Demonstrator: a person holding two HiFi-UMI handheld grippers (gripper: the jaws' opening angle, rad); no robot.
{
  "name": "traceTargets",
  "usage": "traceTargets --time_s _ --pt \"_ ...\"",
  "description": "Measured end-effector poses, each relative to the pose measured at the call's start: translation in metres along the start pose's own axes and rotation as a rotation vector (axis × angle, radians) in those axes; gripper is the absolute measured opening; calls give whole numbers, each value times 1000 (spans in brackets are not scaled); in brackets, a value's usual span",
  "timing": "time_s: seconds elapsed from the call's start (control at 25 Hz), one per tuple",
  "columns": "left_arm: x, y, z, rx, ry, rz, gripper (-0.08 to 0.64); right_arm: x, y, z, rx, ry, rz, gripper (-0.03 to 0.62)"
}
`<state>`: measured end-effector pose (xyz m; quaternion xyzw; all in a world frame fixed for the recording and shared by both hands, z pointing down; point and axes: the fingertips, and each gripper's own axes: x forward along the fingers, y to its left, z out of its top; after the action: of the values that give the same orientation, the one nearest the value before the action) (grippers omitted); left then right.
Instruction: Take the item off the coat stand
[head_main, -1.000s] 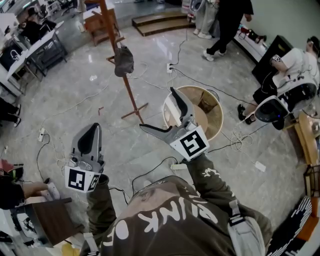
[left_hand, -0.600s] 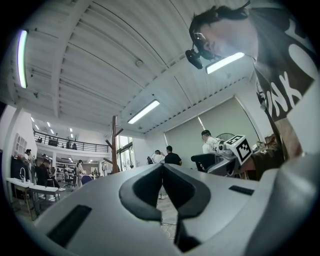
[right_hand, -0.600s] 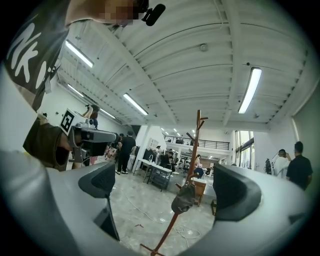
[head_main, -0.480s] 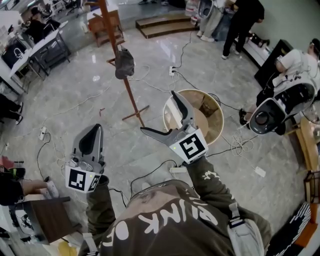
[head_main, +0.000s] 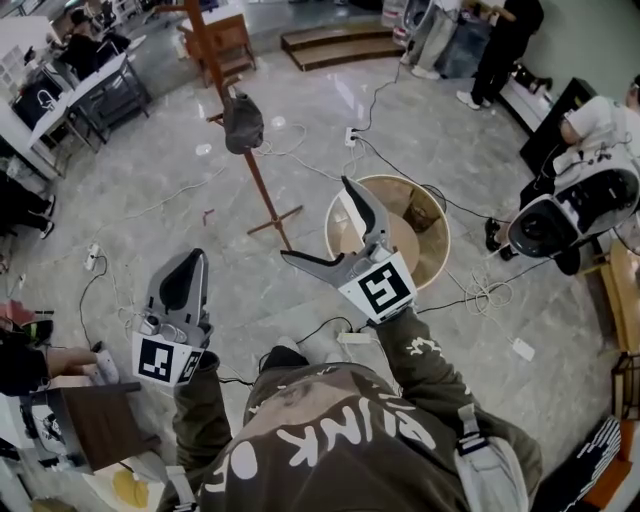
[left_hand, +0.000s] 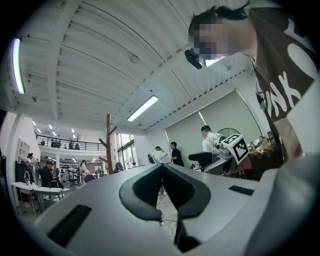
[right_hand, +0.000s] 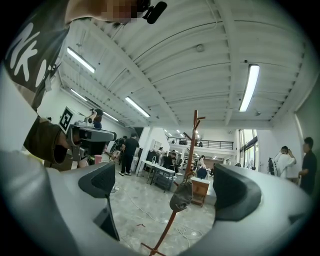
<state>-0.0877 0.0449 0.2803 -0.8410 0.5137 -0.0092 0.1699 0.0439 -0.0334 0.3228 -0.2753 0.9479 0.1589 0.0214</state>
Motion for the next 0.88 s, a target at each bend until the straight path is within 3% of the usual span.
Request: traceTargets --time_s 0.44,0.88 --pt "41 27 -27 -8 3 0 5 34 -36 -26 -1 16 6 595" --pt "106 144 -83 -40 -4 -53 5 152 -82 -76 22 100 -43 595"
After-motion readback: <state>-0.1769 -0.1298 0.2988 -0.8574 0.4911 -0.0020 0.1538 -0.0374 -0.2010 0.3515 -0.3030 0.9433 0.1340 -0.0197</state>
